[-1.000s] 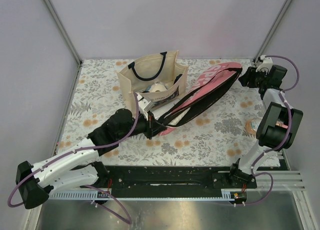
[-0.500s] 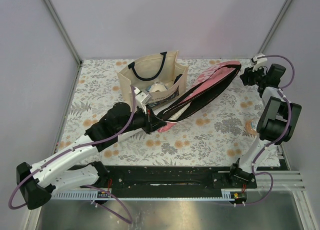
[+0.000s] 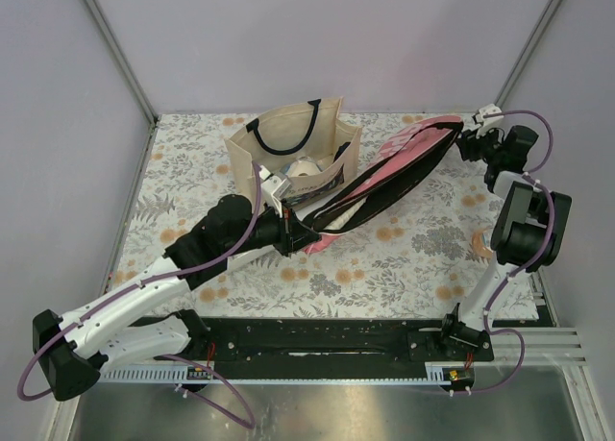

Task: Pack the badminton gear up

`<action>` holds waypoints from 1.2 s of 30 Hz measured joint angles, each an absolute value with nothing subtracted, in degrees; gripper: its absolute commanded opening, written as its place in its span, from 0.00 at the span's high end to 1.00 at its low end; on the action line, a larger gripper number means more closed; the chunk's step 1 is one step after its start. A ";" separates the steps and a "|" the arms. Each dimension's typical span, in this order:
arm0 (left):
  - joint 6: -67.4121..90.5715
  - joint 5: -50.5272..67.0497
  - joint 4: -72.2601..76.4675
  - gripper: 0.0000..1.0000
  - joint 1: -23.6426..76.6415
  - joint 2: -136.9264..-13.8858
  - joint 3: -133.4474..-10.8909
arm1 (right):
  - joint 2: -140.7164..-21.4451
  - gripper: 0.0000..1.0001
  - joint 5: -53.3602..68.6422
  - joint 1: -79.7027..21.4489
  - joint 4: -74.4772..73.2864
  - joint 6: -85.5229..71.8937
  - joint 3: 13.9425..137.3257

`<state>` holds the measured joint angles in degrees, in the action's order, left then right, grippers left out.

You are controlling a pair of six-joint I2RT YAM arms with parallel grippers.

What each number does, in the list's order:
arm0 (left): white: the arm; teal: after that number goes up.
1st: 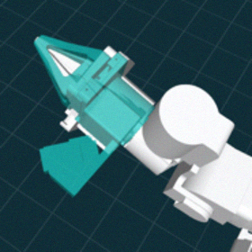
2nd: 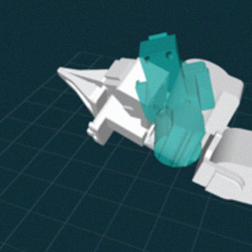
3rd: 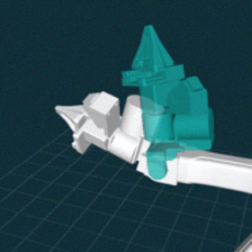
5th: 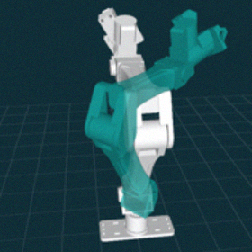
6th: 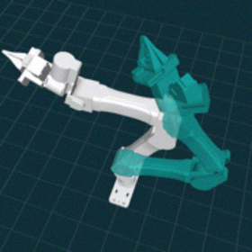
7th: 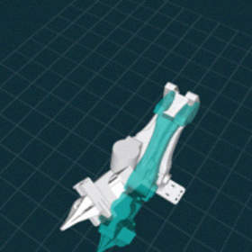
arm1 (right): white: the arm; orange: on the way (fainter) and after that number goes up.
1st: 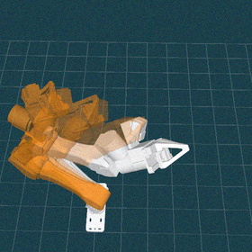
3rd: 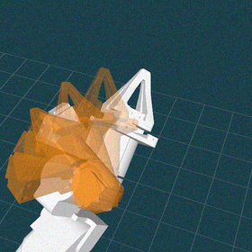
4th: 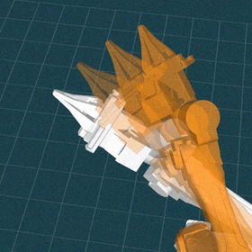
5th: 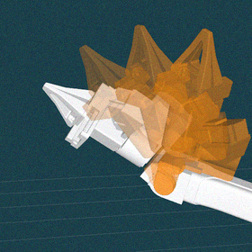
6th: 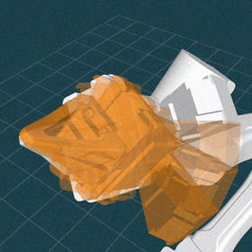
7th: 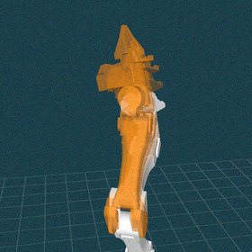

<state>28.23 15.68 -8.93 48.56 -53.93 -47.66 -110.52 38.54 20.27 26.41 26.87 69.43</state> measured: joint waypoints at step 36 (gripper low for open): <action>28.60 18.11 -6.79 1.00 48.23 -56.10 -47.64 | -110.10 1.00 36.18 18.46 30.55 29.98 66.98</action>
